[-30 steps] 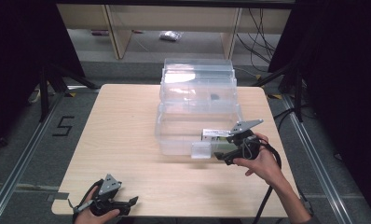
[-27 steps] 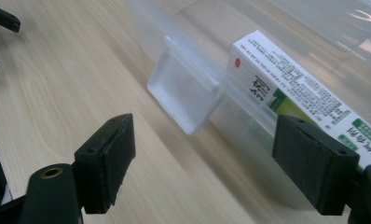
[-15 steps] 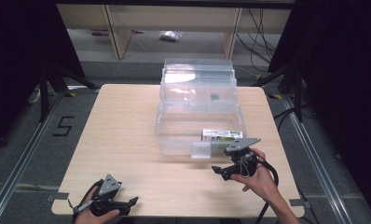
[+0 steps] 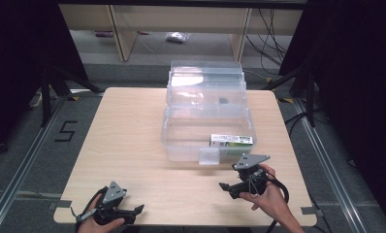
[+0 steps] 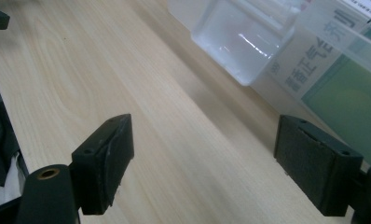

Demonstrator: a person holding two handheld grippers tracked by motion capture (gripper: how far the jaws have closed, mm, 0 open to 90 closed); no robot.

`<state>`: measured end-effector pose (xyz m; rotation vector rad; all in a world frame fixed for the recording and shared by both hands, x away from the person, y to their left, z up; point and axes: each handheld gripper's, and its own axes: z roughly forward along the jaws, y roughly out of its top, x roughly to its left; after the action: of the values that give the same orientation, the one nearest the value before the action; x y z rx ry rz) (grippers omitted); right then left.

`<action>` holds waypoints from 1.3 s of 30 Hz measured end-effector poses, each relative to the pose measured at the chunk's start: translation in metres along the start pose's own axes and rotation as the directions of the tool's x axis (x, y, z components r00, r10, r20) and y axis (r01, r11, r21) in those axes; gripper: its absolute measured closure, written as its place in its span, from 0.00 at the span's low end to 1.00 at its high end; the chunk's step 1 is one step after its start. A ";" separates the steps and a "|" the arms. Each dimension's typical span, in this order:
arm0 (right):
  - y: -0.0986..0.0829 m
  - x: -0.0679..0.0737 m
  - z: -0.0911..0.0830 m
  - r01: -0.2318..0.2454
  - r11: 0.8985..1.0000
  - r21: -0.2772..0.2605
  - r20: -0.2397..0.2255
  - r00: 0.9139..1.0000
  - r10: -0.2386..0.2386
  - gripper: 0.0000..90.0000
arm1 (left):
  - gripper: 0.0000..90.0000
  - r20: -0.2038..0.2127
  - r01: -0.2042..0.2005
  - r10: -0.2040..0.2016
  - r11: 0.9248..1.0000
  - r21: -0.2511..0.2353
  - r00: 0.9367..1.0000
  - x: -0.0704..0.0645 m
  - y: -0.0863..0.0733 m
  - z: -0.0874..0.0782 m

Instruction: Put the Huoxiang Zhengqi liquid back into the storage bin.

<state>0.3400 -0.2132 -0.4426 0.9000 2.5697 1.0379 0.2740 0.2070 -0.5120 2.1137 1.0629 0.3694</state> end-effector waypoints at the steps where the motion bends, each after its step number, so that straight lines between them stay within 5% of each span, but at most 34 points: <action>1: -0.004 0.001 0.002 0.005 1.000 -0.009 -0.006 1.000 -0.005 0.23 | 0.17 -0.001 0.000 0.000 1.000 0.003 1.000 0.000 0.000 0.000; 14: -0.018 0.005 0.000 -0.045 0.999 0.018 -0.016 0.999 0.046 0.23 | 0.17 -0.003 0.000 0.000 1.000 -0.004 1.000 -0.001 0.000 0.000; 16: -0.021 0.003 0.001 -0.021 1.000 0.012 -0.025 0.999 0.021 0.23 | 0.17 -0.002 -0.001 0.001 1.000 -0.002 1.000 0.000 0.000 0.000; 39: -0.063 0.001 -0.011 -0.130 0.991 -0.014 -0.015 0.991 0.130 0.24 | 0.17 -0.006 -0.010 0.010 1.000 0.005 1.000 0.000 0.000 0.000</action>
<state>0.3058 -0.2534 -0.4780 1.0730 2.5398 1.1003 0.2735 0.2072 -0.5120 2.1248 1.0578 0.3779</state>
